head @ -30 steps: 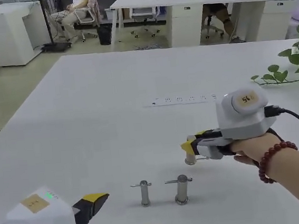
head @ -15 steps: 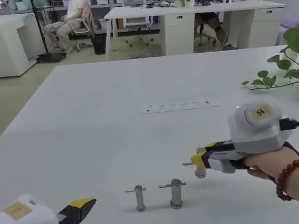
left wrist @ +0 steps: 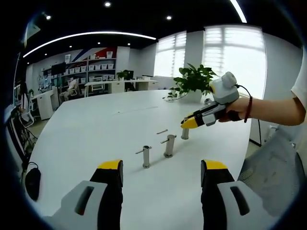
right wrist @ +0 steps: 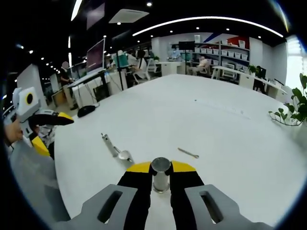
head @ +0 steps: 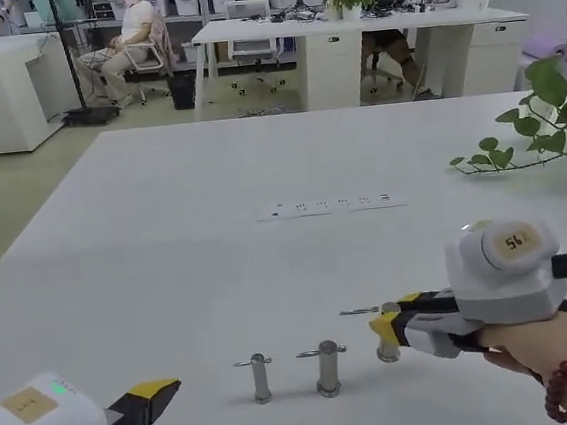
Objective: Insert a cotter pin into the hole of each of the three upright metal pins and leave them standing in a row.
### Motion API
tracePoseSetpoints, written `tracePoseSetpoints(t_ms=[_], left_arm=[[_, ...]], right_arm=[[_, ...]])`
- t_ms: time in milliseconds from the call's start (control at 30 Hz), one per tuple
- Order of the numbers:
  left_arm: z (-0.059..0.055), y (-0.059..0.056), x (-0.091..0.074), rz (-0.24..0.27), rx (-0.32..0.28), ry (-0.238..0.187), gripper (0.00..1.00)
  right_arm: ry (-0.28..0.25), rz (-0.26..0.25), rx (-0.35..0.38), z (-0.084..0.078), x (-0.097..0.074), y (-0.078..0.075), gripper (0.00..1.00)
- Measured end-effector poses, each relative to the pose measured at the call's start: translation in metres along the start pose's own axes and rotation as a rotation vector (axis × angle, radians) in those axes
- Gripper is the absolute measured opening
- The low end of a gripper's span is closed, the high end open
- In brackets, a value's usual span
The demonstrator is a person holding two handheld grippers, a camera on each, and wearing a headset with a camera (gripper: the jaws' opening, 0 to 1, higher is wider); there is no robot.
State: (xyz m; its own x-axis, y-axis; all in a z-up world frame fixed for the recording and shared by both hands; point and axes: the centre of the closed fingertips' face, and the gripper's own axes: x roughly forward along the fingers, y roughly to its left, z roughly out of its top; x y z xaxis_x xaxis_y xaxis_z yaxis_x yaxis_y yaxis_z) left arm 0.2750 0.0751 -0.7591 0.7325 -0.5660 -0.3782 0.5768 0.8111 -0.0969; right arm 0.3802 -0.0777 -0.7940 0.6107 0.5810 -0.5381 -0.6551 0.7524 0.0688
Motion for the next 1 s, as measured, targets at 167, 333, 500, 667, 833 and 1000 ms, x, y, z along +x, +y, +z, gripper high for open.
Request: tracePoseSetpoints(t_ms=[167, 333, 500, 667, 833, 1000], left_arm=[[0.001, -0.001, -0.002, 0.002, -0.002, -0.006, 0.65], [-0.001, -0.002, -0.003, 0.0, -0.002, -0.005, 0.65], [-0.001, -0.004, -0.003, -0.001, -0.001, -0.007, 0.64], [-0.001, -0.006, -0.004, -0.004, 0.002, -0.008, 0.64], [-0.002, -0.006, -0.004, -0.005, 0.002, -0.008, 0.64], [-0.003, -0.007, -0.004, -0.01, 0.001, -0.006, 0.63]], right_arm=[[-0.006, -0.017, 0.027, -0.006, -0.005, 0.005, 0.14], [-0.002, -0.027, 0.037, -0.013, -0.007, 0.011, 0.14], [-0.006, -0.044, 0.054, -0.017, -0.011, 0.019, 0.14], [-0.009, -0.061, 0.057, -0.021, -0.011, 0.024, 0.14], [-0.012, -0.079, 0.058, -0.025, -0.01, 0.027, 0.14], [-0.007, -0.081, 0.06, -0.03, -0.008, 0.031, 0.14]])
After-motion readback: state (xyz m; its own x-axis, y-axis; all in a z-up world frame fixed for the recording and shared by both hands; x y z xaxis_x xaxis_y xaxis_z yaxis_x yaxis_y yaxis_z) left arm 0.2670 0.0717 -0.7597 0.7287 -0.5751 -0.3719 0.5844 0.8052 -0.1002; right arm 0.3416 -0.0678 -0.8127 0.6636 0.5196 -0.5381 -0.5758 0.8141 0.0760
